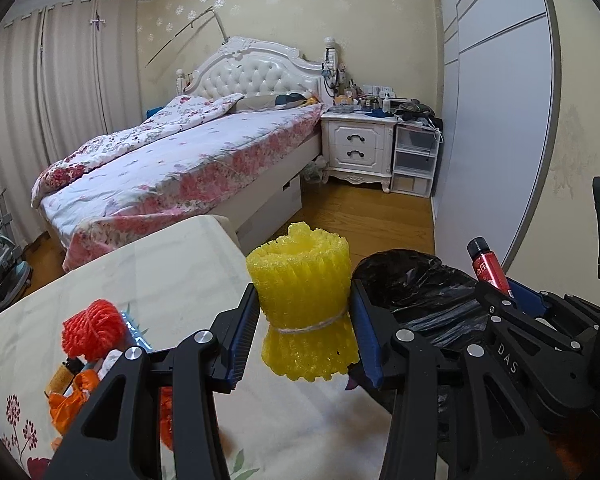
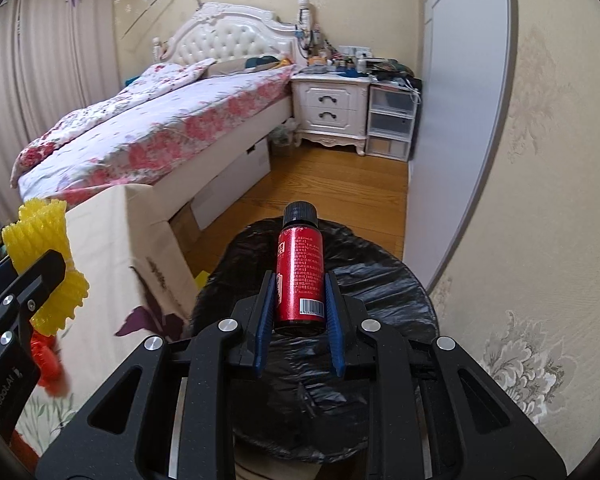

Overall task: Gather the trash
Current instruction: 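Carry the red can and yellow net over the black trash bin with both tools, then open both tools to drop the yellow net and red can into the bin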

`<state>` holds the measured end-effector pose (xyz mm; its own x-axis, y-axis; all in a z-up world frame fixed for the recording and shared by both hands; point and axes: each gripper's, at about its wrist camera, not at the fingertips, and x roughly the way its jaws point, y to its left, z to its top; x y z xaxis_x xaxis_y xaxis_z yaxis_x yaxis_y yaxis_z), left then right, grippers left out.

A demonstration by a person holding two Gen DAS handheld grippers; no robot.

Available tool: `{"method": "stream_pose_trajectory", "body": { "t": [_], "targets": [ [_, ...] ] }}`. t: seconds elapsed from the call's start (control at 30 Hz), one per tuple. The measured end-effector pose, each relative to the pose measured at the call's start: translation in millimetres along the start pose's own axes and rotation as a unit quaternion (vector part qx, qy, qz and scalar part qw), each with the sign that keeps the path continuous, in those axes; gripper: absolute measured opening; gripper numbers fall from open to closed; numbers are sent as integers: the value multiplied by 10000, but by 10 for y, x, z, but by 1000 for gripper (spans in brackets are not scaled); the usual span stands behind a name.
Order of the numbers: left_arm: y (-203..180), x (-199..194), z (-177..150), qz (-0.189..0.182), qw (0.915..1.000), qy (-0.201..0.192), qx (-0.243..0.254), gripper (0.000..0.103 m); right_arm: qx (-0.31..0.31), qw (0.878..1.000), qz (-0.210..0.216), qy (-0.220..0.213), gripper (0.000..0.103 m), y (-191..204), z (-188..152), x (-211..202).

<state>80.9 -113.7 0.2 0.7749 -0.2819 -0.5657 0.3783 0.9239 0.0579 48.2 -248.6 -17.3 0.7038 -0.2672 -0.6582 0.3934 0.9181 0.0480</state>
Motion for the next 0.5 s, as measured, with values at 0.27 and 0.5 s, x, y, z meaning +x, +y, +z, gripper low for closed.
{"method": "stream_pose_trajectory", "body": {
  "t": [0.27,0.5],
  "targets": [
    [-233,320,10,-161,9995,181,211,46,152,9997,-184,109,23,-140,-6,204],
    [-370,510,5,-144,9988,337,334,46,229,9991,-279,203,23,-251,-19,326]
  ]
}}
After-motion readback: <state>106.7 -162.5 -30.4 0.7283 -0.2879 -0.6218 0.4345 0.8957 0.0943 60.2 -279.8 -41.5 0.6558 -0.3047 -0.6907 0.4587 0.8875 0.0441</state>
